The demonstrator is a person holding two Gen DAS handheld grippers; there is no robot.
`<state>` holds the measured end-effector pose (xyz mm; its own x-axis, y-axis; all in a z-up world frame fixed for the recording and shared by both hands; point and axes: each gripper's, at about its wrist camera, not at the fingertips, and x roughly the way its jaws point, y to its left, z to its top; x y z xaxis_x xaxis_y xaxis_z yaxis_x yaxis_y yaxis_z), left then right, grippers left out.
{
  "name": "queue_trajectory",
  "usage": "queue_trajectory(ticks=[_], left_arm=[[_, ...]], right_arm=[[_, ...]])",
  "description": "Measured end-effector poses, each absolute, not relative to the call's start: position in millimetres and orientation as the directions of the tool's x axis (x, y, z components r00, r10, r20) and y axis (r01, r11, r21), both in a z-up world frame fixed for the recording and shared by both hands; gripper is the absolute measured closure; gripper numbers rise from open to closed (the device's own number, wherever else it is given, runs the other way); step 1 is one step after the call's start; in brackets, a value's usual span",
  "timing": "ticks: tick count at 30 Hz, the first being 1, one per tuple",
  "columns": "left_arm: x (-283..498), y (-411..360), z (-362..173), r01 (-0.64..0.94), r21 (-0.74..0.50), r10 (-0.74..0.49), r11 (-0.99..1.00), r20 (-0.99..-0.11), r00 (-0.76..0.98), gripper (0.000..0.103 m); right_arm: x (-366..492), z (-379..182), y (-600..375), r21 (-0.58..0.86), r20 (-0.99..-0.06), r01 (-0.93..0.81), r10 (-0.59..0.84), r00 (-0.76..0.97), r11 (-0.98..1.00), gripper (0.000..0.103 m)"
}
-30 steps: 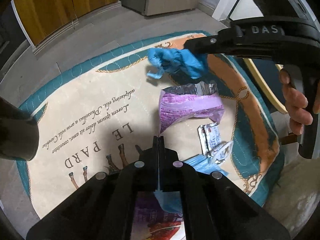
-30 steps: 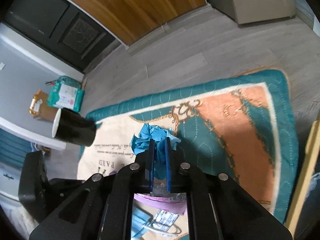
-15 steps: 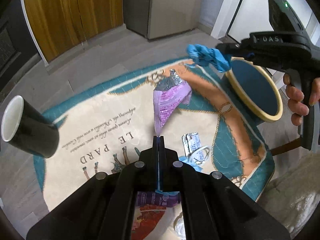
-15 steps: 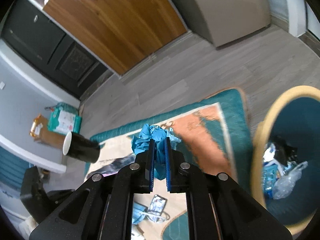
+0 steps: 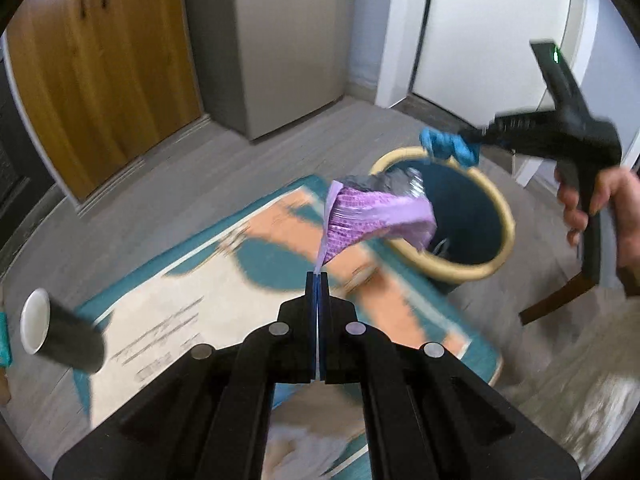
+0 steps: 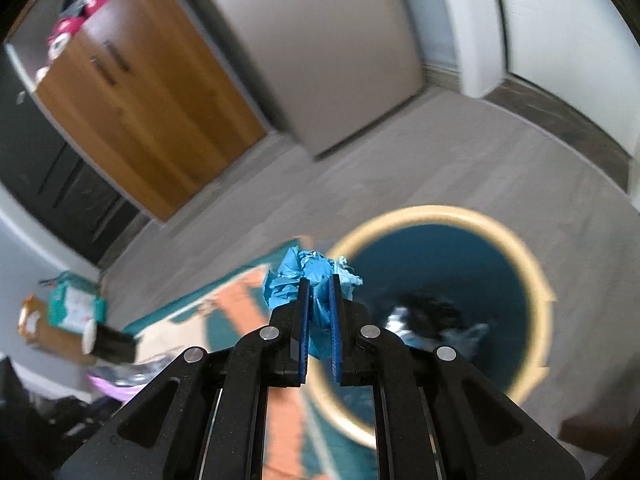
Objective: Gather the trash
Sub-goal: 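Carry purple packet and blue glove over the bin and open both grippers, then move both tools back over the mat toward the mask and packets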
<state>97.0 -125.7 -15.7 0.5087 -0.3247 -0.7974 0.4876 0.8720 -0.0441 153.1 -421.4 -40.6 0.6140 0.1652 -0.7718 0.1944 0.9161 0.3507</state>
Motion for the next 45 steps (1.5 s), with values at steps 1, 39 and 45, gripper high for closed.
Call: queue_trajectory(ticks=[1,39,45], left_arm=[[102,-140,-15,0.498,-0.059,-0.342,0.865,-0.796,0.499,0.103],[67,-134,19,0.344,0.058,-0.179,0.937,-0.767,0.616,0.006],[35,-75,34,0.245,0.052,-0.126,0.968,-0.744,0.657,0.006]], right_arm=[[151,-41,-427,0.341,-0.774,0.203,0.152,0.614,0.918,0.093],[109,0,-388,0.306,-0.752,0.219,0.094,0.653,0.926,0.005],[91,12,-320,0.276,-0.742,0.115,0.136,0.656,0.954,0.005]])
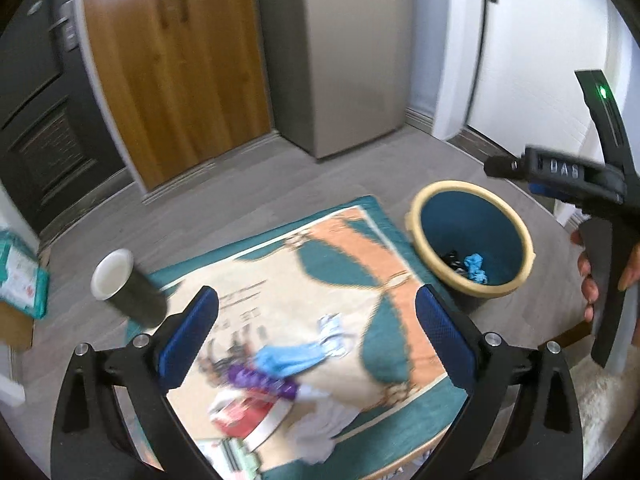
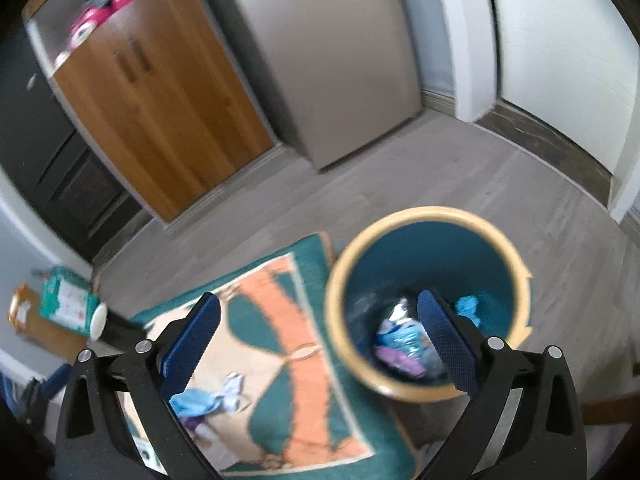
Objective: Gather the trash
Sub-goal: 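Move both tools back over the mat toward the mask and packets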
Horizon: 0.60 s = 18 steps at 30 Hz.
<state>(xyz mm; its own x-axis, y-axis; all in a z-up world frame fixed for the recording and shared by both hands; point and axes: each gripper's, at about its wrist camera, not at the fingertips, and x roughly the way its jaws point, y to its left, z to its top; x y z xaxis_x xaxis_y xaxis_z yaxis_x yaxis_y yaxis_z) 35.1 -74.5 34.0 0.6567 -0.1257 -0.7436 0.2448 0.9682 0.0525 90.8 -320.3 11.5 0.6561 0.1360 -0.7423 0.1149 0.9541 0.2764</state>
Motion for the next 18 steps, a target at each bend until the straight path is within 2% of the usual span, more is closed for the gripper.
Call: queue_trajectory(ticks=[9,13,18], left_arm=[[-9,8,31,0.103,0.05,-0.034,0.993,-0.73,0.682,0.006],[-19,39,26,0.039,0.034,-0.002,0.999,-0.73,0.683,0.006],[-21,75,21,-0.037,-0.03,0.003,0.999,-0.731,0.682,0.006]], right_arm=[[64,-2,-220,0.254,-0.785,-0.038,0.229,0.576,0.967,0.005],[60,-11,-182,0.187,-0.802,-0.121,0.223,0.554,0.975,0.005],[60,-27,-152,0.176,-0.823,-0.16,0.235,0.517,0.971,0.005]])
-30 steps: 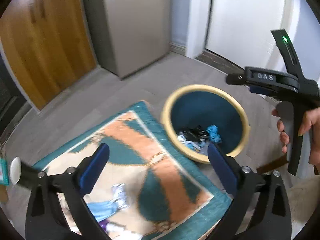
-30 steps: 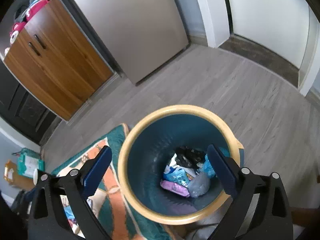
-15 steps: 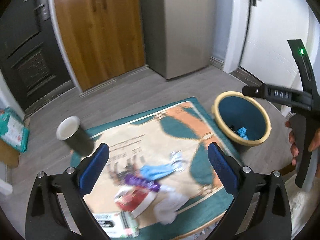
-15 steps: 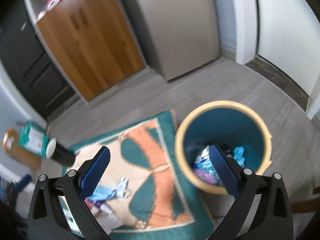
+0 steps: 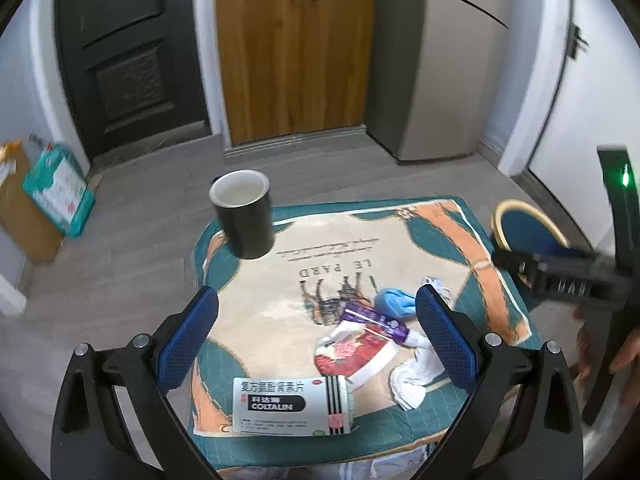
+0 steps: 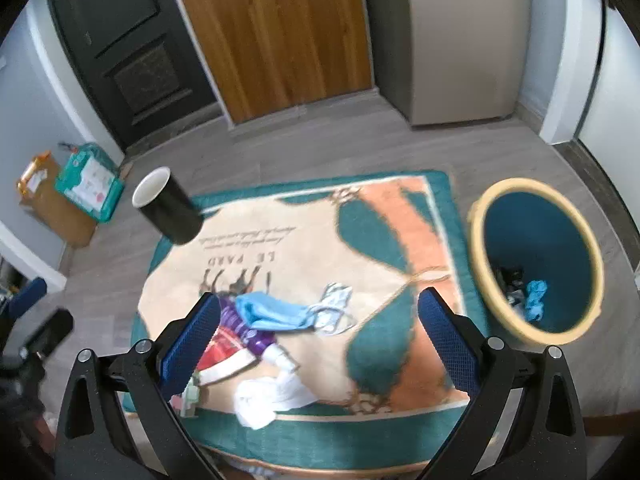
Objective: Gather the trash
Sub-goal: 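Move both tools back over the mat toward the mask and packets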
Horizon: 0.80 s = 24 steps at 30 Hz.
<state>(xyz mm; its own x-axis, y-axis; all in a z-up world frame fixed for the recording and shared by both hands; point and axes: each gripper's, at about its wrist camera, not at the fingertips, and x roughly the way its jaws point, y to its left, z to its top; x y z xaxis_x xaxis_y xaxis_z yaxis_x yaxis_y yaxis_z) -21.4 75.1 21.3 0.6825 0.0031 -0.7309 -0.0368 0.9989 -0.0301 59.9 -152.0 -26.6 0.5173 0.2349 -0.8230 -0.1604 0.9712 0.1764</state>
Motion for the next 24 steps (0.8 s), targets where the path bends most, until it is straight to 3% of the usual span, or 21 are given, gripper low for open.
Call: queue_trajectory(ticks=[11,17,20,24], left_arm=[[-27,134,26,-0.134,-0.169,-0.022,0.976,-0.697,0.717,0.006],[-9,149,11,-0.167,-0.113,0.029,0.979,-0.739,0.673,0.006],[1,151,-5,-0.167,-0.01,0.1,0.986,-0.769,0.632,0.006],[11,156,-23,-0.186,-0.002,0.11,0.983,-0.802,0.587,0.006]], right_arm=[[62,-43,-92,0.125,-0.834,-0.272,0.249,0.492,0.954,0.005],[78,-61,-74,0.096,-0.853,-0.282,0.225,0.471,0.955,0.005],[87,-71,-69,0.066,-0.862,-0.298,0.205,0.464,0.952,0.005],[97,-83,-65,0.092,-0.873,-0.317,0.23,0.43,0.944,0.005]])
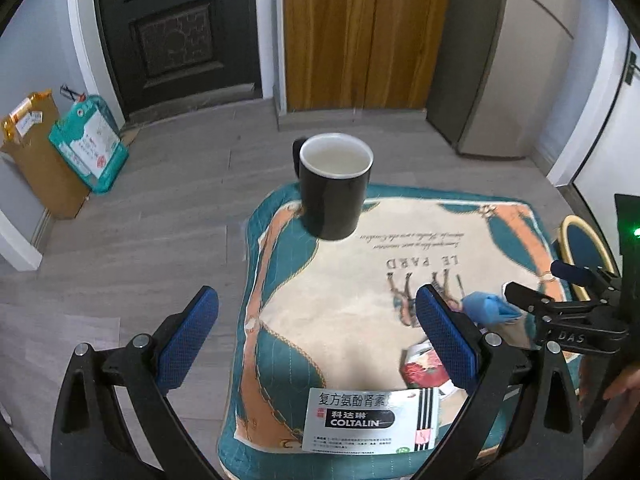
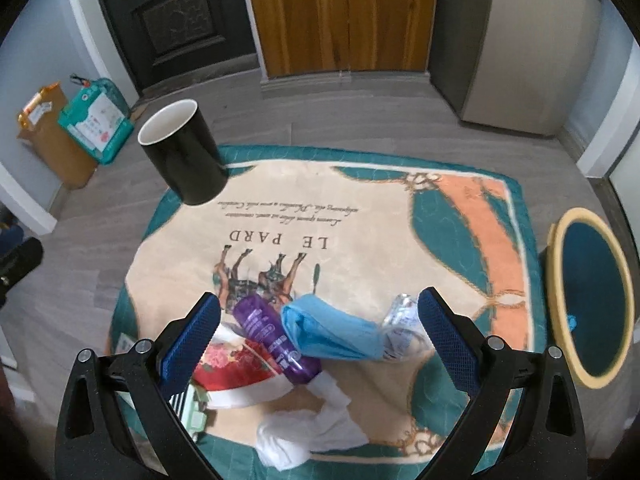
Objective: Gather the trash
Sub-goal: 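Move both tools back over the mat toward the mask and packets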
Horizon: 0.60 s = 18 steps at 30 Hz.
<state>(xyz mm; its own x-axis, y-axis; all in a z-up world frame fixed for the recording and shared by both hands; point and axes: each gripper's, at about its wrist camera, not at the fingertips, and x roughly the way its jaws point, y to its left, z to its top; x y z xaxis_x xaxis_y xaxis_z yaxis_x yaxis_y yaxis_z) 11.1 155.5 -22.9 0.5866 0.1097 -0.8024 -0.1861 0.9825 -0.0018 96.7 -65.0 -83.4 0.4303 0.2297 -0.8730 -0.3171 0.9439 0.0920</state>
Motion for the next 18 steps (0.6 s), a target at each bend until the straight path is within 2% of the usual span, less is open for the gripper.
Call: queue_trajectory(ticks=[4,8,9,11,12,13,14,16,17,18], left_arm=[[17,150,-33,-0.174,0.01,0.107,0.985,-0.82,0.562,0.006],[23,137,-40,-0.143,-0.004,0.075,0.99,-0.834,0.546,0.006],[25,131,-42,-0.126,0.009,0.076,0.992,-0.837,0.542,0.006],[30,122,-46,-0.103,0.023,0.075,0.994,-0.842,0.535,0.006],[32,117,-48,-0.088,0.022,0.065,0.996,-0.844,0.532,0.006],[33,112,-49,-0.074,0.021,0.058,0.997,-0.846,0.53,0.006],[35,107,-52,-0.06,0.026,0.053,0.998,-0.849,0.525,0.006],[39,95,-59,-0.017,0.039,0.042,0.999,-0.859,0.51,0.006],[41,90,-63,0.006,0.041,0.032,0.999,-0.864,0.503,0.006],[42,84,-68,0.035,0.042,0.019,0.999,-0.871,0.491,0.006]], right_arm=[[101,-95,-64,0.036,-0.897,-0.325,0.175,0.407,0.945,0.005],[113,-127,-74,0.054,-0.952,-0.301,0.14,0.271,0.952,0.01],[117,-132,-75,0.063,-0.959,-0.308,0.143,0.244,0.949,0.016],[122,-140,-78,0.064,-0.965,-0.324,0.141,0.221,0.944,0.034],[124,-144,-79,0.078,-0.967,-0.331,0.152,0.205,0.94,0.039],[124,-147,-79,0.095,-0.967,-0.336,0.167,0.191,0.937,0.051],[124,-149,-79,0.113,-0.967,-0.345,0.183,0.177,0.932,0.069],[123,-147,-77,0.132,-0.964,-0.373,0.207,0.167,0.918,0.086],[122,-143,-76,0.127,-0.962,-0.392,0.21,0.177,0.911,0.092],[122,-139,-76,0.132,-0.957,-0.398,0.22,0.186,0.908,0.094]])
